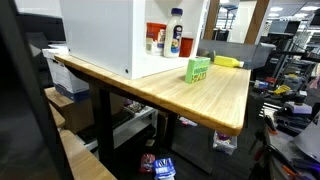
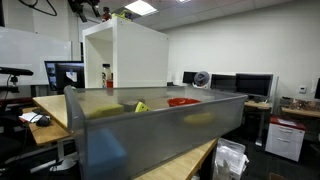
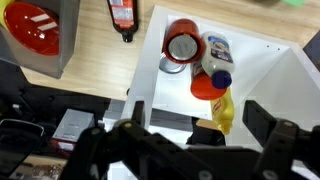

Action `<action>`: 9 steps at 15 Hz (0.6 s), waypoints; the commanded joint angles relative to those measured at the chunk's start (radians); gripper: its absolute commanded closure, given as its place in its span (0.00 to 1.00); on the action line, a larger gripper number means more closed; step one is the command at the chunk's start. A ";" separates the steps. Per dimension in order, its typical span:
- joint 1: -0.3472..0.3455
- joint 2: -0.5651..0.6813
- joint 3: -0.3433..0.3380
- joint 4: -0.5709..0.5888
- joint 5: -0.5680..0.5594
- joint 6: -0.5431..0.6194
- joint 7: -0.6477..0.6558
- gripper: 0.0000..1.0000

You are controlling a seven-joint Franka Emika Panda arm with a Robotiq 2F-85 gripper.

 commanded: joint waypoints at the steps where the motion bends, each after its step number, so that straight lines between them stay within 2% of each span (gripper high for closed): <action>1: 0.005 -0.030 -0.003 -0.015 -0.002 0.116 0.002 0.00; 9: 0.007 -0.032 -0.021 -0.068 0.031 0.420 0.030 0.00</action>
